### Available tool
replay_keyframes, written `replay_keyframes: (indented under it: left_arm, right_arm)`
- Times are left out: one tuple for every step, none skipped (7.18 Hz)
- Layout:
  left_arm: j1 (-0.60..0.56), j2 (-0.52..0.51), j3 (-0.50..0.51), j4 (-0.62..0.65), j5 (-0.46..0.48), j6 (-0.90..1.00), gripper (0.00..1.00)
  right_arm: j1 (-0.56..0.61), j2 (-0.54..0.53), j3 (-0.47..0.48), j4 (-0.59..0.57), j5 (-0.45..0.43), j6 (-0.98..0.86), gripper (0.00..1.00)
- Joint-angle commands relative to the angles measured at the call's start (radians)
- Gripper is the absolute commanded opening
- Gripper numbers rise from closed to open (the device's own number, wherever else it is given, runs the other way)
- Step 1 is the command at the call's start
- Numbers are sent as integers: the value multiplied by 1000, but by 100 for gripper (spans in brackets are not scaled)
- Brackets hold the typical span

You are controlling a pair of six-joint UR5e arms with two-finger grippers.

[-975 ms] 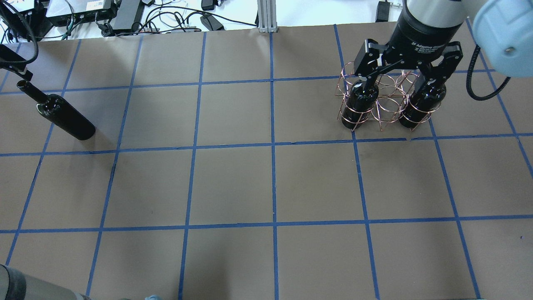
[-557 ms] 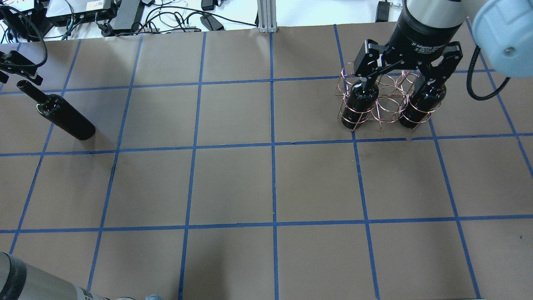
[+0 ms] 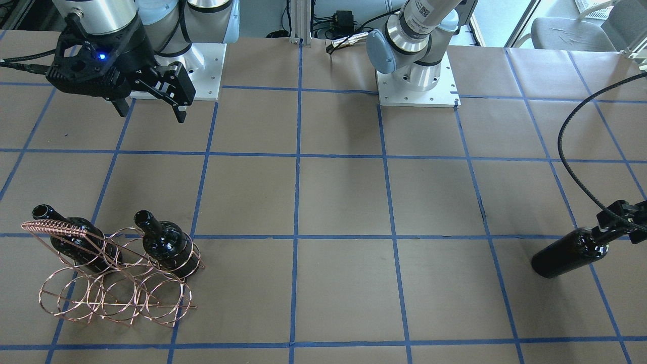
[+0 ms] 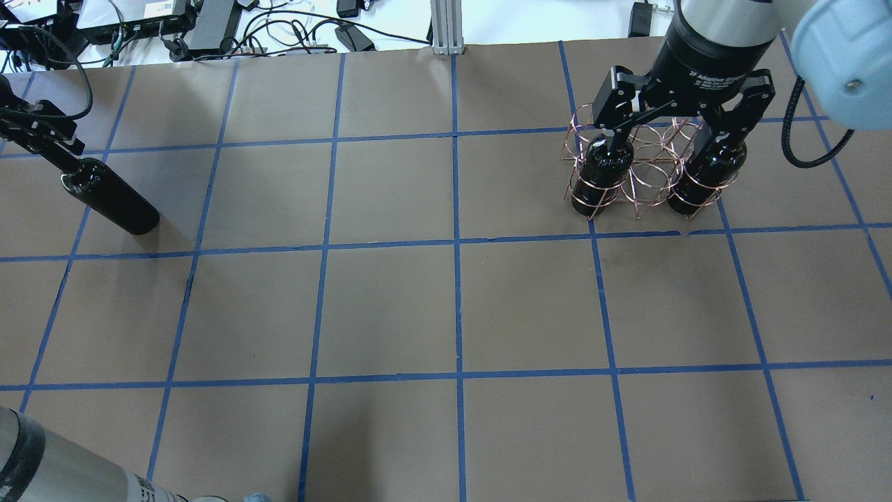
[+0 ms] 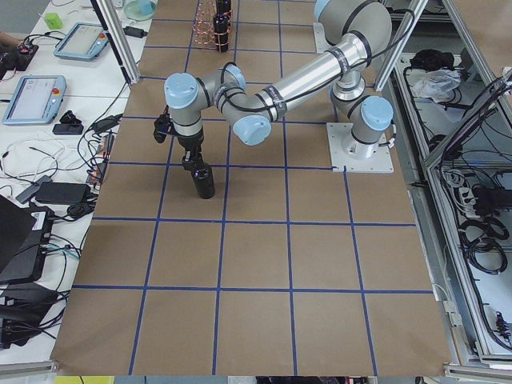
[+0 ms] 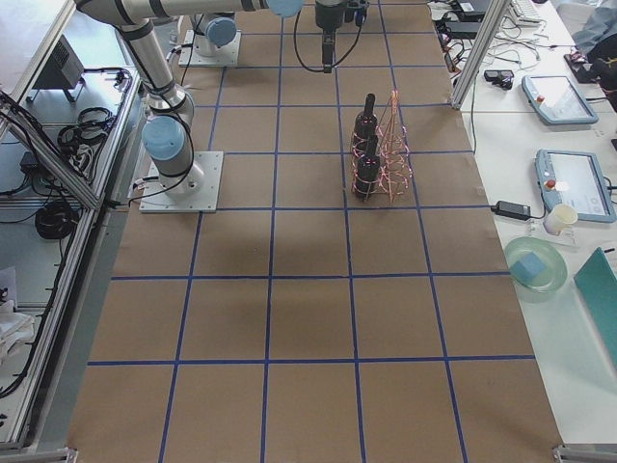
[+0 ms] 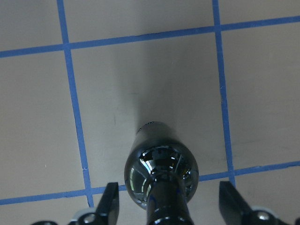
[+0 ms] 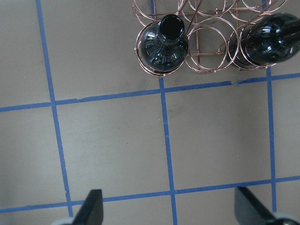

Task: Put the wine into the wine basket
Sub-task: 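Lower the left gripper and close it on the bottle neck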

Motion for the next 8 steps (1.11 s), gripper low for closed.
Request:
replay_keyframes:
  left_arm:
    - [0, -7, 0, -1, -1, 1, 73]
    - [0, -11, 2, 2, -3, 1, 72]
    - [0, -13, 2, 3, -3, 0, 68]
    - [0, -14, 2, 5, -1, 0, 68]
    - [0, -19, 5, 13, 0, 0, 66]
    - [0, -19, 5, 16, -1, 0, 64]
    - [0, -21, 5, 16, -1, 0, 60]
    - [0, -19, 3, 16, -1, 0, 56]
  right_arm:
    - [0, 0, 0, 0, 2, 0, 100]
    - [0, 0, 0, 2, 2, 0, 100]
    - [0, 0, 0, 0, 2, 0, 100]
    - [0, 0, 0, 2, 2, 0, 100]
    - [0, 0, 0, 2, 5, 2, 100]
    - [0, 0, 0, 2, 18, 2, 100]
    - [0, 0, 0, 2, 18, 2, 100]
    - [0, 0, 0, 3, 18, 0, 100]
